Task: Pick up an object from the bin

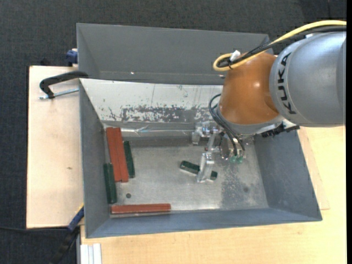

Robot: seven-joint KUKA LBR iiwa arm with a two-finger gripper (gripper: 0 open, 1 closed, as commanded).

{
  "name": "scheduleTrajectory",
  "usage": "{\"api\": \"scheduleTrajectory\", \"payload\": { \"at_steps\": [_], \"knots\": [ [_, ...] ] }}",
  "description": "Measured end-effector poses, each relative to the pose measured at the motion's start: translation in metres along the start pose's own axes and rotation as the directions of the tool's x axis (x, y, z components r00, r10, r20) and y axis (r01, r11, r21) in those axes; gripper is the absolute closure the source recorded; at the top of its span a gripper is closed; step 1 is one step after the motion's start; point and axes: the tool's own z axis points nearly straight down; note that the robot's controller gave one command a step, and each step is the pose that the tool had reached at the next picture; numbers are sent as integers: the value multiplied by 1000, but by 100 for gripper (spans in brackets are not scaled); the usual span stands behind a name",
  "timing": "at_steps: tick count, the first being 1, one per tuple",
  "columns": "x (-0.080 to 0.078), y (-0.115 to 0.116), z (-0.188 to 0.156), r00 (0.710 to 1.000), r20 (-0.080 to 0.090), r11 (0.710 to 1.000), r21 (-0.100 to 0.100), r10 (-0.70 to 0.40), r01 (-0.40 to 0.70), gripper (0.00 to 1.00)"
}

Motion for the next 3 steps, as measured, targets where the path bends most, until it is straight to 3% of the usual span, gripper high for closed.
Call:
{"api": "scheduleTrajectory", "payload": {
  "at_steps": [1,2,3],
  "knots": [
    [7,3,35,1000,-7,1000,3,0,0,0],
    [9,-1,71,993,-10,993,4,117,-117,0],
    [6,7,70,972,-4,972,4,235,-235,100]
  ]
}}
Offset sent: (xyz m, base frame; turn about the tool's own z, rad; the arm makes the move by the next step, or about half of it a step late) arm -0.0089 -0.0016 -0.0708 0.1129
